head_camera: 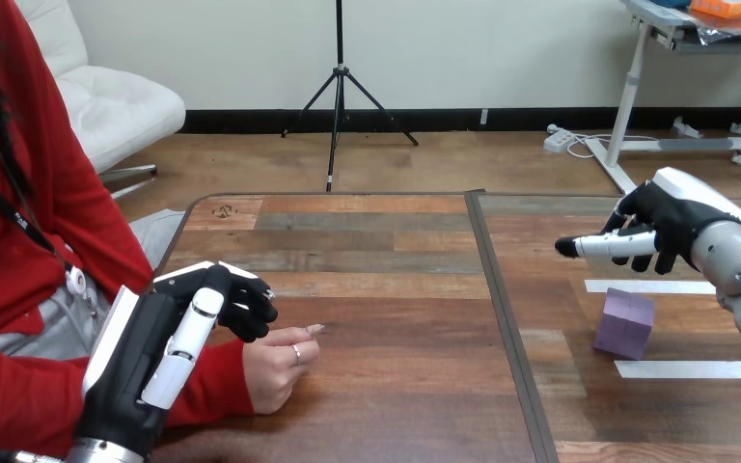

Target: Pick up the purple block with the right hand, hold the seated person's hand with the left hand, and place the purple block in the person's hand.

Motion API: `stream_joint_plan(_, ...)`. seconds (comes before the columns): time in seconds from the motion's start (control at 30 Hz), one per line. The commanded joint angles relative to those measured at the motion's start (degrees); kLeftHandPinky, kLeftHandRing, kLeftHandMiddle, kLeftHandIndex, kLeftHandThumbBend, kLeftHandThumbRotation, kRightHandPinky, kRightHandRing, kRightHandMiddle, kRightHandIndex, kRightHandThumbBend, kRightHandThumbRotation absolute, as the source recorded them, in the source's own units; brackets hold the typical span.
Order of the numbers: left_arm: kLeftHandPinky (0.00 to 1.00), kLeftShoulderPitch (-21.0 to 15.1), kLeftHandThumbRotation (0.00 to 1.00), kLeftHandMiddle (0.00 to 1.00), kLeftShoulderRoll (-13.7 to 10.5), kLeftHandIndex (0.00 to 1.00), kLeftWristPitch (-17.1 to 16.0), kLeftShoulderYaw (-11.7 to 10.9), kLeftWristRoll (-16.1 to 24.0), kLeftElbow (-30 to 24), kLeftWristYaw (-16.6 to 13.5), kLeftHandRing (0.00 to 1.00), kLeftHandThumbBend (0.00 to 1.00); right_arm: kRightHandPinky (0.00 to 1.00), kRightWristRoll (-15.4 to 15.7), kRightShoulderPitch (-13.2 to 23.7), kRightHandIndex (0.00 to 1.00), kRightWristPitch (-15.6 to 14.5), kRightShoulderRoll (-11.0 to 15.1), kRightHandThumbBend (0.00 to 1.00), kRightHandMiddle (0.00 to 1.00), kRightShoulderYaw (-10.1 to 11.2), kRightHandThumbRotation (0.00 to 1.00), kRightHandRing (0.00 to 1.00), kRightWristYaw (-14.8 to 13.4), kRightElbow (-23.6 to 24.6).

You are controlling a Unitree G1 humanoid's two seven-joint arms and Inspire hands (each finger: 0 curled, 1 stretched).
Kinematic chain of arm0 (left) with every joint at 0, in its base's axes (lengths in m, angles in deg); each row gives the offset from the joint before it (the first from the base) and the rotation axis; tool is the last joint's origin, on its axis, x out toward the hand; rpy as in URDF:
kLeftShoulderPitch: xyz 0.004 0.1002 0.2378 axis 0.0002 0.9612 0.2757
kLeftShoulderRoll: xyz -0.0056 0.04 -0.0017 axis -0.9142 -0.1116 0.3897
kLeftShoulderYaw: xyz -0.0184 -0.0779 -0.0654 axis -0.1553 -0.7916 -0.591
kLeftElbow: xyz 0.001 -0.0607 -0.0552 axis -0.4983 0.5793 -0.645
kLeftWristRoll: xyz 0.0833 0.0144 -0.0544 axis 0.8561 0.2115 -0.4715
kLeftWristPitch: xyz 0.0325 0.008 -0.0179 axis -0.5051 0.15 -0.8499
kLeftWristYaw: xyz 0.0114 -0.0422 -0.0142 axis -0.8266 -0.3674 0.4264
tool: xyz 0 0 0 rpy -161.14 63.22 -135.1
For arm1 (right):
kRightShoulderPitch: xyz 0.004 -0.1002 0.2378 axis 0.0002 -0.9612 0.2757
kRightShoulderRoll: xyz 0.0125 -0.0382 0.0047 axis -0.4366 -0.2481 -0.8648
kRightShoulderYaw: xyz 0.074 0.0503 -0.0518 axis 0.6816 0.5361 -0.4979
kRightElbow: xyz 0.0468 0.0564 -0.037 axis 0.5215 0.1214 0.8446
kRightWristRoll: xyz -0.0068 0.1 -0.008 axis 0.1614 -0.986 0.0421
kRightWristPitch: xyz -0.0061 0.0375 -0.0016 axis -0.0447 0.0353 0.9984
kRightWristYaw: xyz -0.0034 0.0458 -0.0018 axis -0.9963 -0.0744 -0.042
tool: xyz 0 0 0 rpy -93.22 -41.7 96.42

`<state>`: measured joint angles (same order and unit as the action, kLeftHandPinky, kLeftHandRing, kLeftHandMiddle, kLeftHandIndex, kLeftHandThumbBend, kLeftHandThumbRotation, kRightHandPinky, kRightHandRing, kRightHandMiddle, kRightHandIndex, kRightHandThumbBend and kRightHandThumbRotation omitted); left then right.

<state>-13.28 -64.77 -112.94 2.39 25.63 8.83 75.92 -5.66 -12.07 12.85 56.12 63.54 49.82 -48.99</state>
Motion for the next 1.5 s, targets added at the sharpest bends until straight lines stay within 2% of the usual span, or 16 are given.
stream_joint_plan(0.0, 0.44, -3.8, 1.00, 0.51, -1.1, 0.49, -1.1, -0.6, 0.4, 1.0, -0.6, 0.47, 0.36, 0.32, -1.4, 2.2, 0.41, 1.3, 0.8, 0.84, 0.40, 1.6, 0.58, 0.38, -2.1, 2.2)
stream_joint_plan(0.1, 0.44, -3.7, 1.00, 0.51, -1.3, 0.49, -1.5, -0.6, 0.4, 1.1, -0.4, 0.47, 0.35, 0.28, -1.9, 2.1, 0.40, 2.2, 0.9, 0.85, 0.37, 2.1, 0.59, 0.34, -2.7, 2.4)
stream_joint_plan(0.2, 0.43, -3.7, 1.00, 0.51, -1.1, 0.49, -1.2, -0.6, -0.4, 1.1, -0.1, 0.47, 0.35, 0.25, -1.8, 2.3, 0.39, 1.7, 0.9, 0.88, 0.35, 1.8, 0.62, 0.31, -3.3, 2.5)
stream_joint_plan(0.43, 0.43, -3.5, 1.00, 0.51, -1.2, 0.49, -1.1, -0.6, -0.1, 0.9, -0.4, 0.47, 0.34, 0.24, -2.4, 2.4, 0.37, 2.3, 1.2, 0.88, 0.34, 2.2, 0.64, 0.30, -3.1, 2.7)
stream_joint_plan(0.5, 0.43, -3.5, 1.00, 0.51, -1.2, 0.49, -1.1, -0.6, -0.2, 1.0, -0.3, 0.47, 0.35, 0.32, -2.2, 2.4, 0.42, 2.4, 1.3, 0.89, 0.43, 2.0, 0.64, 0.38, -3.1, 2.6)
stream_joint_plan(0.6, 0.42, -3.5, 1.00, 0.51, -1.2, 0.49, -1.4, -0.6, -0.1, 1.2, -0.2, 0.47, 0.35, 0.39, -1.5, 2.7, 0.48, 1.7, 1.5, 0.90, 0.49, 1.2, 0.66, 0.45, -2.3, 2.5)
stream_joint_plan(0.8, 0.42, -3.8, 1.00, 0.50, -1.3, 0.49, -2.5, -0.5, -0.3, 2.0, 0.1, 0.47, 0.33, 0.56, -1.2, 3.2, 0.63, -1.1, 1.5, 0.94, 0.67, 0.9, 0.68, 0.64, 0.4, 2.4)
stream_joint_plan(1.07, 0.41, -3.5, 1.00, 0.50, -1.2, 0.49, -2.2, -0.4, -0.2, 1.7, 0.1, 0.47, 0.34, 0.64, -1.6, 2.1, 0.75, -0.9, 2.0, 0.98, 0.77, 1.1, 0.68, 0.72, 2.4, 2.0)
stream_joint_plan(1.3, 0.41, -3.2, 1.00, 0.50, -1.3, 0.49, -2.3, -0.3, -0.3, 1.4, 0.2, 0.47, 0.34, 0.67, -1.2, 1.2, 0.79, -0.7, 2.3, 1.00, 0.80, 0.7, 0.70, 0.77, 3.6, 2.2)
stream_joint_plan(1.47, 0.41, -3.2, 1.00, 0.51, -1.3, 0.49, -2.6, -0.3, -0.3, 1.6, 0.3, 0.47, 0.34, 0.71, -0.7, 1.1, 0.83, -2.2, 2.3, 1.00, 0.84, 0.1, 0.71, 0.81, 5.1, 1.5)
